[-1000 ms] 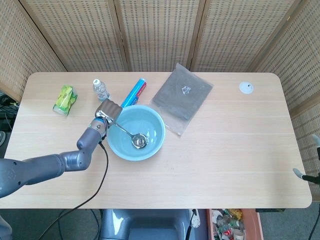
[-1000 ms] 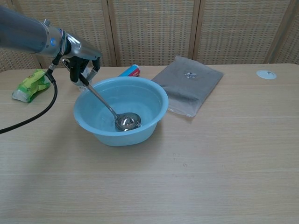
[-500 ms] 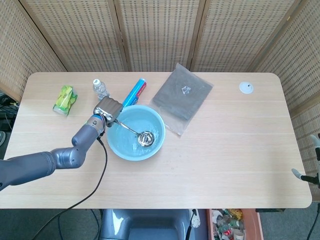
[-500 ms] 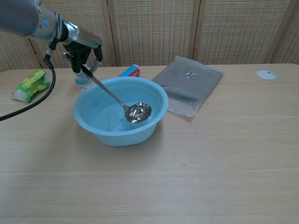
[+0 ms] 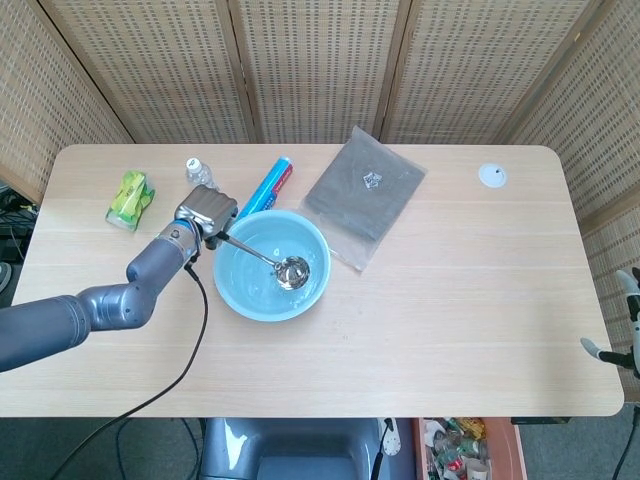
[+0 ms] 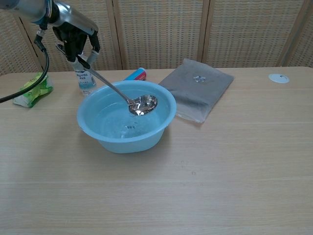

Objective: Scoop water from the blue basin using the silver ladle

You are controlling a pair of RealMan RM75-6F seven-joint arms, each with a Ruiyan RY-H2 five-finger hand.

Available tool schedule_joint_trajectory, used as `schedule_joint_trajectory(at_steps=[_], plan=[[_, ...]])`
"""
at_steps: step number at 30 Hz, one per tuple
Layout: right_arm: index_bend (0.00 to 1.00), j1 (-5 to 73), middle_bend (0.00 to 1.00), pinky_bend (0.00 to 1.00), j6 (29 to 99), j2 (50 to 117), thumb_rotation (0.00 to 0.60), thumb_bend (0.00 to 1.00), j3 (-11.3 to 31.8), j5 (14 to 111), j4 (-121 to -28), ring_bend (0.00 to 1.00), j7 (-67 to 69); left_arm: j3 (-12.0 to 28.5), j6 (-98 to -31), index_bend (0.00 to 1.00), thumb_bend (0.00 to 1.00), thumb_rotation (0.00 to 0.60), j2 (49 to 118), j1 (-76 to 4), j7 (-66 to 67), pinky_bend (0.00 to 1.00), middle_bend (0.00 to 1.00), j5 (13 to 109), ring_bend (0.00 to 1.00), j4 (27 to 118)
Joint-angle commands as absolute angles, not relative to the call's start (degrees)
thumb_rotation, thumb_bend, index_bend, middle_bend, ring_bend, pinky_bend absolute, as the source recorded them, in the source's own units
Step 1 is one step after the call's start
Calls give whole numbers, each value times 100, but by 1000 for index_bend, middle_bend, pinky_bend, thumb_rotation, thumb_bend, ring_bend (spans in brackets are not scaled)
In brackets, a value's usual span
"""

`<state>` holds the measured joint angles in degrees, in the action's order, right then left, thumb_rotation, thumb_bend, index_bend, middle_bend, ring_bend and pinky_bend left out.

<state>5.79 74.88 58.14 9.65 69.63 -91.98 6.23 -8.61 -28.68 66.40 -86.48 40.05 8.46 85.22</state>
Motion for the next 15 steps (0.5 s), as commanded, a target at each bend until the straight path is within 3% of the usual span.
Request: schedule_joint_trajectory(at_steps=[1, 15], plan=[[0, 593, 0, 0, 7473, 5830, 600, 0, 961, 6951, -9198, 0, 591, -1277, -2749, 1000, 1000, 600, 6341, -9133, 4061, 1000, 1000, 353, 1000, 8764], [0, 604, 0, 0, 7492, 5864, 600, 0, 946, 6948, -9214, 0, 479, -2221, -2259, 1000, 1000, 600, 5825, -10175, 3730, 1000, 1000, -174, 1000, 9057]])
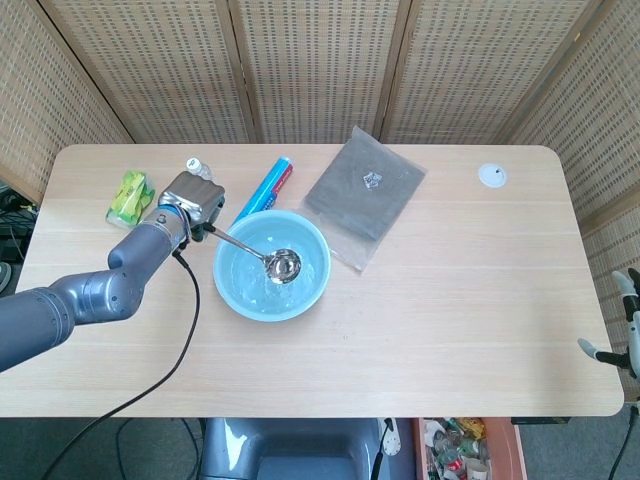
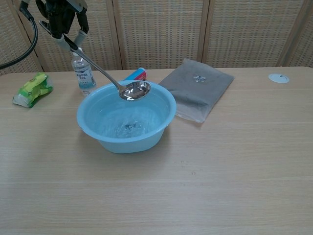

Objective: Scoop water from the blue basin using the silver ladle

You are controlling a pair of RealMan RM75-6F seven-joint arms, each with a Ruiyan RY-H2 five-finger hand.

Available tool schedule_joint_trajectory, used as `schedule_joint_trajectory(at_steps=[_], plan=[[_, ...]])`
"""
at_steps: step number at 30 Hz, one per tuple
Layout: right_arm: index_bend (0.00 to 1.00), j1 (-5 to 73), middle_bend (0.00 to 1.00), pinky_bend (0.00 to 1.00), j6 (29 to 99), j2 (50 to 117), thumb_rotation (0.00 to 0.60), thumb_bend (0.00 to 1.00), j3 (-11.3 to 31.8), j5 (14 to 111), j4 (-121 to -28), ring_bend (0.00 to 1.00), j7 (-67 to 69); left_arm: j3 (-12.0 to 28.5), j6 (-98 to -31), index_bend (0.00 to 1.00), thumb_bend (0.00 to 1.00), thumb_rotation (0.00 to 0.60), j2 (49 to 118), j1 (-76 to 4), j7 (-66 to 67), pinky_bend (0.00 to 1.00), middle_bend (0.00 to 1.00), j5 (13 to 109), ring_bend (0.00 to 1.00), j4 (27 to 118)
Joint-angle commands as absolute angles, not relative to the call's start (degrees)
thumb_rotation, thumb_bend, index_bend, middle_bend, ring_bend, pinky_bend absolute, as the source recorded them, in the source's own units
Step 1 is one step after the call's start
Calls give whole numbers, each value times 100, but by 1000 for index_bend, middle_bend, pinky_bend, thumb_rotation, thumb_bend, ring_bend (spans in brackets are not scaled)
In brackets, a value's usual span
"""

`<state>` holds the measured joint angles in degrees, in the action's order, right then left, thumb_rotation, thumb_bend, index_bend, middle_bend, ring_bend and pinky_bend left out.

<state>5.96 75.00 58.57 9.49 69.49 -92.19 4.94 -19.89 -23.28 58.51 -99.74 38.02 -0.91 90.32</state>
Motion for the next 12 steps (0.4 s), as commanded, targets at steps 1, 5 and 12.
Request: schedule_joint_trajectory(at_steps=[1, 5, 12], plan=[[0, 606, 0, 0, 7490, 5867, 600, 0, 946, 6944, -9211, 0, 474, -2292, -2241, 1000, 1000, 600, 5839, -10233, 3699, 1000, 1000, -201, 1000, 9059], [0, 607, 0, 0, 7489, 5870, 600, 0, 954, 6923, -9207, 0, 472, -2540, -2126, 1000, 1000, 600, 5919, -10419, 3520, 1000, 1000, -252, 1000, 9022], [0, 605, 0, 0, 7488, 5867, 600, 0, 956, 6914, -9199, 0, 481, -2869, -2072, 1000, 1000, 600, 6086, -10622, 3193, 1000, 1000, -190, 1000, 8943]])
